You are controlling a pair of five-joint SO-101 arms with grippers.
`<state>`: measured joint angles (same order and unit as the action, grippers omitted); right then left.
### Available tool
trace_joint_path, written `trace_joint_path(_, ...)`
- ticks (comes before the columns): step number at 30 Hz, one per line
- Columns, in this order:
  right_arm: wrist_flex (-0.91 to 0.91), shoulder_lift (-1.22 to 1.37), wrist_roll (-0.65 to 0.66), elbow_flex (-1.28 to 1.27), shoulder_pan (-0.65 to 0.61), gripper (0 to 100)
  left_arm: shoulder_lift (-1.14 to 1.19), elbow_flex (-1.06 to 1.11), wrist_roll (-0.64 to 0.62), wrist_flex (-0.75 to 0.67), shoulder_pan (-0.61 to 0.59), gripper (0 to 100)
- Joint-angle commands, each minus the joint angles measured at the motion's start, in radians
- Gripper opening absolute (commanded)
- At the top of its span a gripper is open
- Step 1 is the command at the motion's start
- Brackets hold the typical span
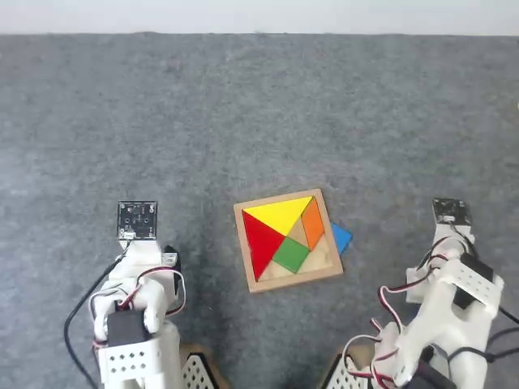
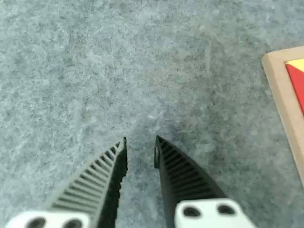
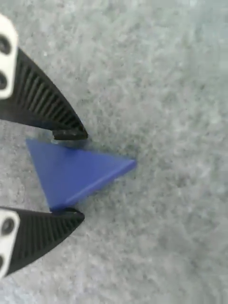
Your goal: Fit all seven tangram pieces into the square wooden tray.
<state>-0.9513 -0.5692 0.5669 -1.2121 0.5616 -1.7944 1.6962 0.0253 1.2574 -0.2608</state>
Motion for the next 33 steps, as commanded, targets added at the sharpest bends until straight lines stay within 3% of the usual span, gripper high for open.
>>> trace_joint_path(1,0.012,-0.038,0.043,0.049,0.031,23.4,-0.02,-0.013,0.002,0.003,-0.006,9)
trace_joint_path(10,-0.031,-0.036,0.12,0.055,0.056,23.5,-0.02,-0.013,0.002,0.003,-0.006,9)
trace_joint_path(23,0.03,-0.025,0.126,-0.002,0.053,22.9,-0.02,-0.013,0.002,0.003,-0.006,9)
trace_joint_path(29,0.025,-0.025,0.126,-0.003,0.053,5.9,-0.02,-0.013,0.002,0.003,-0.006,9)
trace_joint_path(33,0.025,-0.025,0.124,-0.003,0.054,4.8,-0.02,-0.013,0.002,0.003,-0.006,9)
